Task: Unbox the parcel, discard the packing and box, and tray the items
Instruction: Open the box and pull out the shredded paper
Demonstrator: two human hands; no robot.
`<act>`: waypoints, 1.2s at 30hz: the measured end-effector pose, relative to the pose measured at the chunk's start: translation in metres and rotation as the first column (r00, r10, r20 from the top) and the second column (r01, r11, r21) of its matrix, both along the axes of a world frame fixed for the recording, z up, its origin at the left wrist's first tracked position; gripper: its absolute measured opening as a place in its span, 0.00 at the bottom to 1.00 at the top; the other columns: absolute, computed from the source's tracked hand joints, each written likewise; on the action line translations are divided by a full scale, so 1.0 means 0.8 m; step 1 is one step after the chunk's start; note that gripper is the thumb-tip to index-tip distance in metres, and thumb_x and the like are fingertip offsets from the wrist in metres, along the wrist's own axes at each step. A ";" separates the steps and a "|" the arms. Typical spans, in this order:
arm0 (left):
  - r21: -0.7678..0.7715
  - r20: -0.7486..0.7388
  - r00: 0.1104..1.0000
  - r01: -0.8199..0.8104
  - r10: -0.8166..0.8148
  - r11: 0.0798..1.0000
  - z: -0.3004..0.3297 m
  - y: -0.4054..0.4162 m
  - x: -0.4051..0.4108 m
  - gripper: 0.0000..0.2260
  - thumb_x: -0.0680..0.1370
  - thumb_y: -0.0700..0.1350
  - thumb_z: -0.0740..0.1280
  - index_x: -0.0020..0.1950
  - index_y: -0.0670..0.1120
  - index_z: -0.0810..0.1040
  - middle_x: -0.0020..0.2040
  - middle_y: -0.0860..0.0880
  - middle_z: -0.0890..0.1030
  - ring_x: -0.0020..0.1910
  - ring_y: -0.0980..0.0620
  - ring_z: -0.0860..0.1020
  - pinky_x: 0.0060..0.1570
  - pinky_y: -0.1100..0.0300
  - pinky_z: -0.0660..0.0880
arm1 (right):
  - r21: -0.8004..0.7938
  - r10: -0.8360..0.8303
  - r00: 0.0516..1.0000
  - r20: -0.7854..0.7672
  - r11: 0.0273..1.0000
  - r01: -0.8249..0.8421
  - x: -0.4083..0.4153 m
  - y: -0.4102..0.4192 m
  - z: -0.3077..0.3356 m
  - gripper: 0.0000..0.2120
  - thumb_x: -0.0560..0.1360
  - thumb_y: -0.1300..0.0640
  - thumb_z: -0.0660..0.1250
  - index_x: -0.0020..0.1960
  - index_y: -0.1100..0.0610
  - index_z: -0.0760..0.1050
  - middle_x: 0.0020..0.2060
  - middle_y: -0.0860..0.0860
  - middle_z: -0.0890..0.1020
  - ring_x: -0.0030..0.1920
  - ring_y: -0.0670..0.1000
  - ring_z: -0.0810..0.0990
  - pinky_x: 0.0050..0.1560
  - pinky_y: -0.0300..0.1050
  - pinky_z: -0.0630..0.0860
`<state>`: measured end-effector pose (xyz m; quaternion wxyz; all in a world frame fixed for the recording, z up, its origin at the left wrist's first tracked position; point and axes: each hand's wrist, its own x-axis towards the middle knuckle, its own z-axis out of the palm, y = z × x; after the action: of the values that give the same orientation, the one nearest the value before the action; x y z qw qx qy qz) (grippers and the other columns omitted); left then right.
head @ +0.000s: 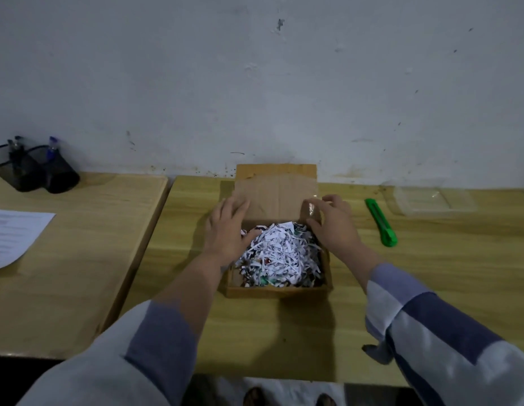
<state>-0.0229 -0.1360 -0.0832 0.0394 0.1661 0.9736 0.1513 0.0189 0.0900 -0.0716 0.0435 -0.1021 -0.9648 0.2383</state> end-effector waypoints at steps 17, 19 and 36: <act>-0.174 0.364 0.876 0.399 -0.318 0.900 -0.011 0.031 0.027 0.51 0.70 0.51 0.75 0.78 0.46 0.40 0.79 0.46 0.48 0.76 0.44 0.57 0.71 0.51 0.63 | 0.167 0.291 0.834 0.468 0.898 -0.407 0.018 -0.055 -0.022 0.51 0.66 0.51 0.76 0.77 0.48 0.46 0.71 0.61 0.59 0.63 0.65 0.73 0.62 0.53 0.72; -0.133 0.348 0.888 0.365 -0.301 0.921 -0.019 0.030 0.028 0.50 0.70 0.49 0.76 0.78 0.46 0.43 0.78 0.45 0.53 0.74 0.43 0.61 0.70 0.52 0.64 | 0.119 0.290 0.846 0.447 0.918 -0.378 0.020 -0.055 -0.030 0.48 0.66 0.52 0.76 0.76 0.48 0.49 0.71 0.60 0.59 0.64 0.64 0.73 0.64 0.53 0.71; 0.158 0.217 0.944 0.219 -0.250 0.963 0.019 0.034 0.026 0.28 0.73 0.41 0.72 0.71 0.54 0.69 0.62 0.47 0.79 0.58 0.47 0.77 0.56 0.57 0.74 | -0.115 0.229 0.957 0.177 0.971 -0.211 0.024 -0.054 -0.010 0.31 0.69 0.55 0.71 0.70 0.50 0.66 0.62 0.54 0.77 0.65 0.57 0.68 0.64 0.47 0.69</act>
<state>-0.0019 -0.1087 -0.0681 0.1610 0.2640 0.9233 0.2279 0.0383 0.0465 -0.0798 -0.0801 -0.0183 -0.9575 0.2766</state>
